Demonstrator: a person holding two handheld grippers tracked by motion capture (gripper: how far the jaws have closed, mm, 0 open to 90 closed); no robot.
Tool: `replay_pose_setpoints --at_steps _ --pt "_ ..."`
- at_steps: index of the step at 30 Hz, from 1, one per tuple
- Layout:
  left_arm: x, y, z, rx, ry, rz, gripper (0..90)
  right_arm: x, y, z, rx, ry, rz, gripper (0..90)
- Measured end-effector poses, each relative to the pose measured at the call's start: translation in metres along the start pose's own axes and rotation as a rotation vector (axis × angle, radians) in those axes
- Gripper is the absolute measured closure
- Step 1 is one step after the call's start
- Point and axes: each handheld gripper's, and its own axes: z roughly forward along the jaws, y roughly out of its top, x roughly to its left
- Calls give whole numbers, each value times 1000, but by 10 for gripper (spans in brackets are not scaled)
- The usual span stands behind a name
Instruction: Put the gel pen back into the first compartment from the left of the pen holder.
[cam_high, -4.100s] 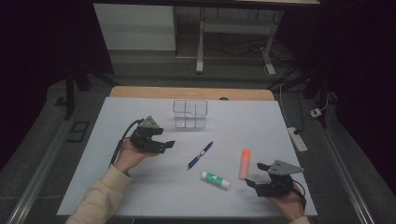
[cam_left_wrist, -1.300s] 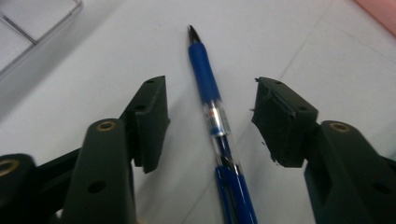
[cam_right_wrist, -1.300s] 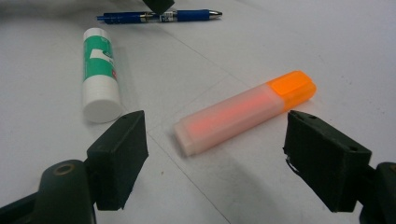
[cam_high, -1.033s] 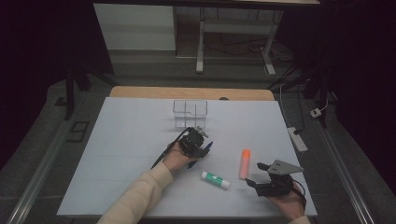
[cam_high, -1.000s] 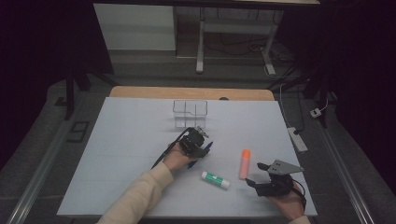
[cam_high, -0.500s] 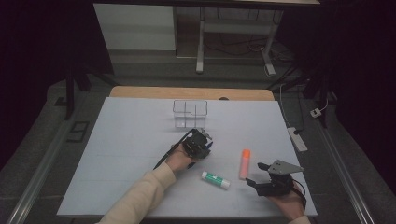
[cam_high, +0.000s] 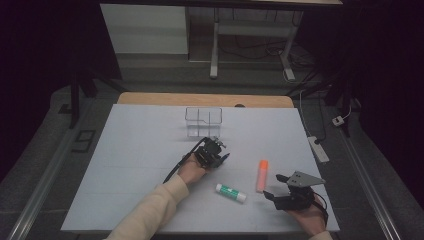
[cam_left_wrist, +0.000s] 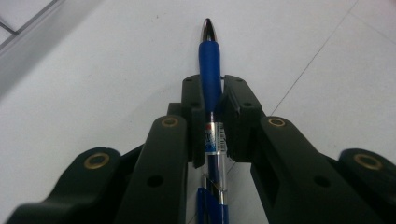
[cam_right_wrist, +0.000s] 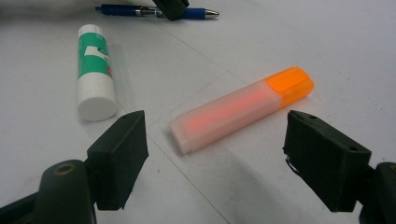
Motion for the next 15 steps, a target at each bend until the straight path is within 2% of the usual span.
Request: replay_pose_setpoints --at_steps 6,12,15 --pt "5 -1 -4 -23 -16 -9 794 -1 0 0 2 3 0 211" --pt "13 -3 -18 -71 -39 -22 794 -1 0 -1 0 -2 2 211" --pt "15 -4 -27 -101 -47 -15 793 -1 0 -1 0 -2 2 211"
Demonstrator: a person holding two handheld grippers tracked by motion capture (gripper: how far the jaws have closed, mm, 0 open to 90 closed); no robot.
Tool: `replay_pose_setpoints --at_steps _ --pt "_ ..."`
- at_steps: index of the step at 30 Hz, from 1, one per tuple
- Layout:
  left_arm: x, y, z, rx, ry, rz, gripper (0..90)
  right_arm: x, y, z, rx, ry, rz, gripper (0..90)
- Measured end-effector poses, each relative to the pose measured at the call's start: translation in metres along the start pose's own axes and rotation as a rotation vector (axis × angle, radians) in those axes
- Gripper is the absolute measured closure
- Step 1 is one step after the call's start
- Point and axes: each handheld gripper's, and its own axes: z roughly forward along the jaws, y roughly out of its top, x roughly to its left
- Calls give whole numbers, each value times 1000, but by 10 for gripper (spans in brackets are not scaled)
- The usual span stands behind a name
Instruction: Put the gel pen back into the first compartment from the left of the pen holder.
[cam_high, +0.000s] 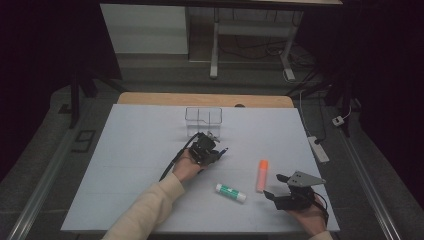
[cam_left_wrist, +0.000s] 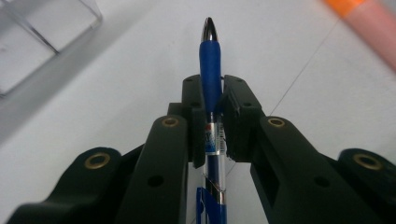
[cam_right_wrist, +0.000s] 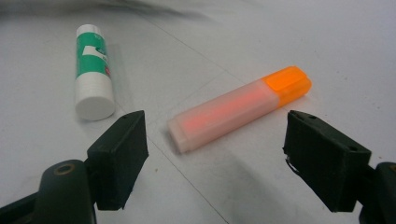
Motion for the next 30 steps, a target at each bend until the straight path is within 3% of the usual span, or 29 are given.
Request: replay_pose_setpoints --at_steps 9,21,30 --pt "6 -3 -24 -68 -7 -2 793 0 0 1 3 4 0 211" --pt "14 -7 -36 -104 -4 -4 793 0 0 0 2 -3 1 211" --pt "21 -12 -50 -161 -15 -22 793 0 0 0 7 -5 -2 212"
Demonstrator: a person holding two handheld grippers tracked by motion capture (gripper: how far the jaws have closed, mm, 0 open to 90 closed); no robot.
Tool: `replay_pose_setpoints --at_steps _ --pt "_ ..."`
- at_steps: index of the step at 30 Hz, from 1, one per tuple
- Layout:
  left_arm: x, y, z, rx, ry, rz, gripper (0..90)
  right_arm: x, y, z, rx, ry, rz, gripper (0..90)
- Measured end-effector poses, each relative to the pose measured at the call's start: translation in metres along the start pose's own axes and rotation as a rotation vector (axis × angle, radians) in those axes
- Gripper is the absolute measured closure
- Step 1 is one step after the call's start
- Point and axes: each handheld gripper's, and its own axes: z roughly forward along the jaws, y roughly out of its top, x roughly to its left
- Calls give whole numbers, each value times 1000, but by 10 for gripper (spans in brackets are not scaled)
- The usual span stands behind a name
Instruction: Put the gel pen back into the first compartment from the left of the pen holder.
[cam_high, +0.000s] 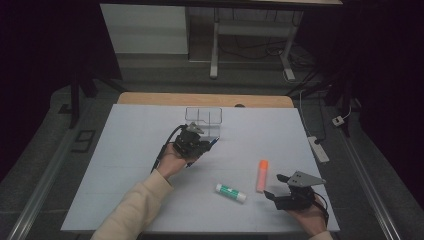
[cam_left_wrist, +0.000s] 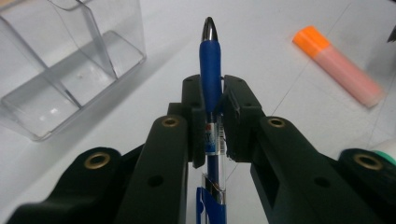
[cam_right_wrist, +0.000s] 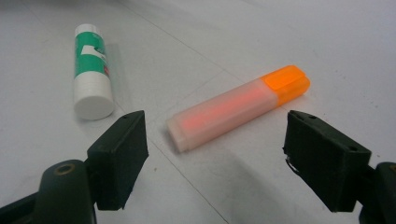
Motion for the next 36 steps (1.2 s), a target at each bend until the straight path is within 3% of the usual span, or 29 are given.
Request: replay_pose_setpoints --at_steps 21,36 --pt "19 4 -40 -144 -13 -40 793 1 0 1 -1 4 1 212" --pt "27 9 -52 -181 -13 -58 792 1 0 1 -2 4 3 211"
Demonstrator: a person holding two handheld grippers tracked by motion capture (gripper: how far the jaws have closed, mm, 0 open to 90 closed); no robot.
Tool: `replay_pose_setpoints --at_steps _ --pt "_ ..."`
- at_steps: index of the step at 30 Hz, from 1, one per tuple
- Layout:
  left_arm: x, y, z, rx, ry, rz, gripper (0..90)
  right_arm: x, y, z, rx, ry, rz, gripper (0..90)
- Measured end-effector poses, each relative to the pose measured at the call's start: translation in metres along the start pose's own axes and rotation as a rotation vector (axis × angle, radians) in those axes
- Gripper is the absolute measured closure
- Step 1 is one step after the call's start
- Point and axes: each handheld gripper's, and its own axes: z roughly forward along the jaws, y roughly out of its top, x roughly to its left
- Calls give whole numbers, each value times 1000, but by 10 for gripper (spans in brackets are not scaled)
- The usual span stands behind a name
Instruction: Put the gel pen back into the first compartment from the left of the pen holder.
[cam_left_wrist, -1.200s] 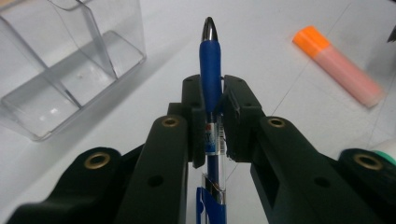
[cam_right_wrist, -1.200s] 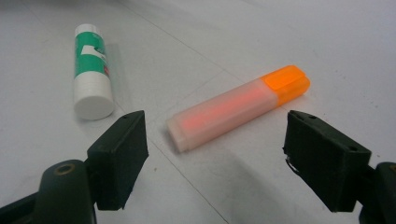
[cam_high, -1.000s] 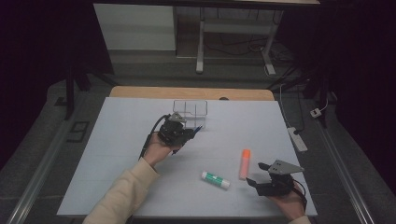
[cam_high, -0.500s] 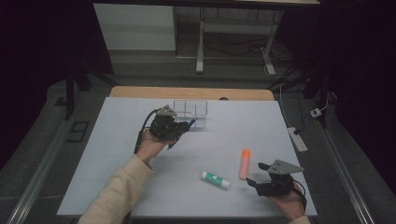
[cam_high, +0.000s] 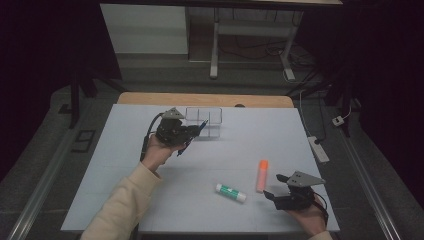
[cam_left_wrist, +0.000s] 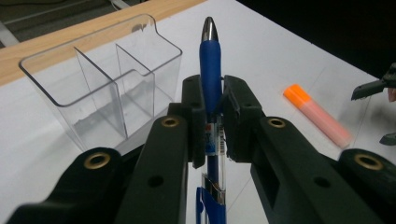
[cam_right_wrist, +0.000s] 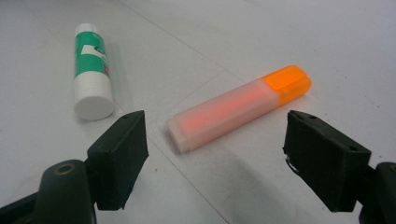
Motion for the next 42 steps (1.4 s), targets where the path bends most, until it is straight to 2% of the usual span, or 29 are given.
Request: replay_pose_setpoints --at_steps 9,15,19,36,42 --pt "12 13 -2 -33 -25 -50 792 0 0 0 1 1 1 211" --pt "18 23 -1 -40 1 -49 792 -1 0 -1 8 7 -2 212" --pt "23 30 0 -45 1 -63 792 -1 0 0 0 4 3 212" --pt "42 60 9 -63 59 -36 792 -2 -1 0 0 6 9 212" --pt "49 64 14 -76 57 -28 791 -2 -1 0 5 5 9 212"
